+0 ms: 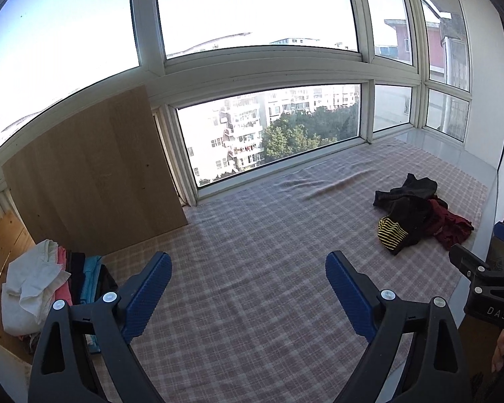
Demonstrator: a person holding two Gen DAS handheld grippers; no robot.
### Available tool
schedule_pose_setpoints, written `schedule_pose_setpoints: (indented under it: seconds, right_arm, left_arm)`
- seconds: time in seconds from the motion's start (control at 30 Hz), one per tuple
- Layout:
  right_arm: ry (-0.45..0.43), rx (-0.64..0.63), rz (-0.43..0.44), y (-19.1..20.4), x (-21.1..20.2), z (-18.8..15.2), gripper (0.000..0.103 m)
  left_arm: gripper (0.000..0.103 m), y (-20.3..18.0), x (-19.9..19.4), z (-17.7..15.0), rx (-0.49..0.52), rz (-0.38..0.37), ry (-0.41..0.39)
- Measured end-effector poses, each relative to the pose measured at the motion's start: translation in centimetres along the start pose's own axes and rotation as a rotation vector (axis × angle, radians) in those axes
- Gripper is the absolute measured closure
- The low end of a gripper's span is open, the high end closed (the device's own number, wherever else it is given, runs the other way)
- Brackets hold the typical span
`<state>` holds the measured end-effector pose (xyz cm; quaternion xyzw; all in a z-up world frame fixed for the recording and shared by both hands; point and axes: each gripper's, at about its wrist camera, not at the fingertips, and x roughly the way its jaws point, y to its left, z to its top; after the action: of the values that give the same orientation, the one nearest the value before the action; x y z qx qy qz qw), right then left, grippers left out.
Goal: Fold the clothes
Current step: 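Move both tools toward the black shorts with yellow stripes, then grasp the yellow-striped waistband with the left tool while the right tool grasps the shorts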
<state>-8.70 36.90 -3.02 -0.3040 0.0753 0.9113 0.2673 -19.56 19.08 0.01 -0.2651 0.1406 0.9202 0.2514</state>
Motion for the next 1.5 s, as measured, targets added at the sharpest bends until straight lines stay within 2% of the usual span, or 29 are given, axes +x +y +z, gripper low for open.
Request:
schedule_pose_setpoints:
  seconds: [0.2,0.4,0.6,0.7,0.83,0.93,1.03,1.1,1.2,1.23,1.27,1.33,1.4,1.5]
  right_arm:
    - [-0.007,-0.002,0.022,-2.5,2.1,1.4,0.000]
    - [-0.020,0.007,0.043,-6.2,5.0,3.8,0.000]
    - [-0.045,-0.010,0.014,-10.5,8.0,5.8,0.000]
    - [-0.039,-0.002,0.017,-14.0,9.6,6.3,0.000]
    - [0.018,0.123,0.073,-21.3,12.4,6.2,0.000]
    - [0.069,0.231,0.123,-26.3,14.6,5.7,0.000]
    - [0.088,0.231,0.096,-29.1,16.4,5.7,0.000]
    - [0.093,0.162,0.059,-29.6,17.6,6.2,0.000]
    - [0.112,0.041,0.066,-28.8,20.1,6.9,0.003]
    - [0.126,0.000,0.068,-28.3,21.1,7.0,0.011]
    - [0.144,-0.042,0.071,-27.7,22.2,7.2,0.027]
    - [0.190,-0.124,0.099,-26.3,24.9,7.6,0.044]
    - [0.244,-0.184,0.140,-24.9,27.8,8.3,0.044]
    - [0.308,-0.271,0.207,-22.5,31.7,9.3,0.044]
  left_arm:
    - [0.010,-2.5,1.5,2.1,-0.014,0.012,0.014]
    - [0.010,-5.4,2.8,4.8,-0.007,0.057,-0.007]
    - [0.010,-7.8,4.4,6.0,-0.008,0.055,0.013]
    - [0.010,-8.9,5.4,5.9,-0.006,0.074,0.029]
    - [0.010,-11.0,7.0,5.9,0.010,0.075,0.060]
    - [0.010,-12.6,8.5,5.7,0.015,0.045,0.088]
    - [0.010,-14.7,10.7,5.7,0.036,0.005,0.129]
    - [0.010,-16.2,12.2,5.7,0.051,-0.029,0.152]
    - [0.010,-18.5,14.8,5.4,0.068,-0.094,0.185]
    - [0.010,-19.3,15.8,5.2,0.071,-0.111,0.198]
    - [0.010,-20.0,16.8,4.8,0.073,-0.123,0.213]
    - [0.010,-21.6,18.8,3.8,0.085,-0.163,0.244]
    - [0.011,-23.0,20.5,2.6,0.100,-0.203,0.285]
    - [0.011,-25.0,22.8,1.0,0.149,-0.216,0.332]
